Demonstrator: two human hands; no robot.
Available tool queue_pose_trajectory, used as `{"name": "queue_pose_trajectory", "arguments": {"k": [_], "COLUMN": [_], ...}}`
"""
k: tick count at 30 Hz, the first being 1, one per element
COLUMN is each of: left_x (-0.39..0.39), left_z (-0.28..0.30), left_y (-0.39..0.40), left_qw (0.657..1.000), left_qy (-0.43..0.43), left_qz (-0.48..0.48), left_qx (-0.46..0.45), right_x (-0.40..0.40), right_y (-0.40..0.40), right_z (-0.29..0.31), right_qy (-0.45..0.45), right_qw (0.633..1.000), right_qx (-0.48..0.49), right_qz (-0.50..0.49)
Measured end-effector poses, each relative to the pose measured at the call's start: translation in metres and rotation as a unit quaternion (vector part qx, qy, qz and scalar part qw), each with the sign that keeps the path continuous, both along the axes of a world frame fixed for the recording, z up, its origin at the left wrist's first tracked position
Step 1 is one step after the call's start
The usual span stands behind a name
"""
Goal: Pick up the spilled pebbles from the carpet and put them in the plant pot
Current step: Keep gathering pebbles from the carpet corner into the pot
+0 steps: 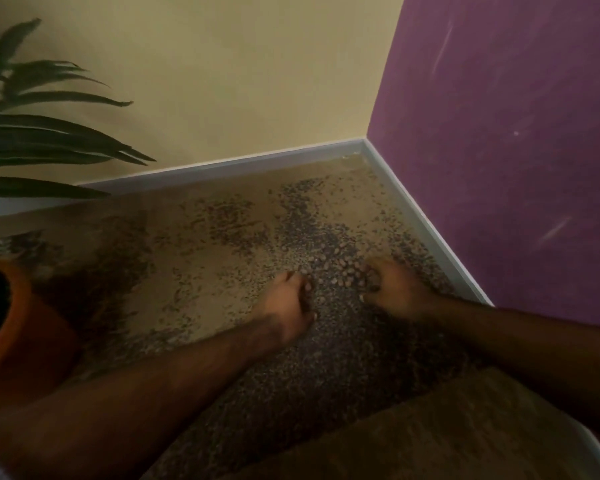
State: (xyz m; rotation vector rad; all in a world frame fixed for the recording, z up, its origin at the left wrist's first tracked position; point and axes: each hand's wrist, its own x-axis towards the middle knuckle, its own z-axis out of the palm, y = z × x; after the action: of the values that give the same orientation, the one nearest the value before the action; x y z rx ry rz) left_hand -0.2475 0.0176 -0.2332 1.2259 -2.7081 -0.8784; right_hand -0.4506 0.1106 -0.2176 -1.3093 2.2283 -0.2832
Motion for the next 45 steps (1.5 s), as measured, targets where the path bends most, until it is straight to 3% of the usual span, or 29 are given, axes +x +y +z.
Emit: {"name": "queue_pose_trajectory", "arguments": {"k": [8,15,26,28,31,34,37,40,43,45], "left_x": [-0.034,-0.038,-0.036,-0.032,-0.028,-0.024,-0.020,-0.015,-0.010,-0.008], "left_z": [-0.017,-0.026,-0.028,-0.029,-0.027,-0.021,-0.015,-0.008,-0.002,0.001], "left_y": [-0.026,-0.037,-0.054,-0.054,-0.053,-0.053,-0.057,-0.061,-0.060,-0.057], "left_qw": [0.999,0.999,0.983,0.979,0.967,0.935,0.873,0.796,0.699,0.664], "left_qy": [-0.032,0.002,0.008,0.021,0.044,0.108,0.163,0.186,0.243,0.269], "left_qz": [0.037,0.043,0.083,0.090,0.115,0.159,0.200,0.207,0.234,0.234], "left_qx": [0.009,0.001,0.162,0.179,0.222,0.297,0.414,0.538,0.630,0.657], "right_x": [-0.002,0.008,0.002,-0.001,-0.005,-0.011,-0.016,-0.016,-0.013,-0.010], "right_y": [-0.036,-0.040,-0.040,-0.038,-0.034,-0.029,-0.019,-0.009,-0.002,0.002], "right_z": [-0.026,-0.034,-0.034,-0.032,-0.026,-0.019,-0.009,-0.005,-0.008,-0.009], "right_qy": [0.019,0.008,-0.030,-0.057,-0.209,-0.414,-0.552,-0.574,-0.540,-0.515], "right_qw": [0.999,1.000,0.999,0.998,0.968,0.875,0.777,0.770,0.801,0.821], "right_qx": [0.025,-0.003,0.007,0.012,-0.009,-0.032,-0.023,-0.012,0.019,0.029], "right_qz": [-0.022,0.005,0.025,-0.007,-0.137,-0.249,-0.302,-0.280,-0.258,-0.244]}}
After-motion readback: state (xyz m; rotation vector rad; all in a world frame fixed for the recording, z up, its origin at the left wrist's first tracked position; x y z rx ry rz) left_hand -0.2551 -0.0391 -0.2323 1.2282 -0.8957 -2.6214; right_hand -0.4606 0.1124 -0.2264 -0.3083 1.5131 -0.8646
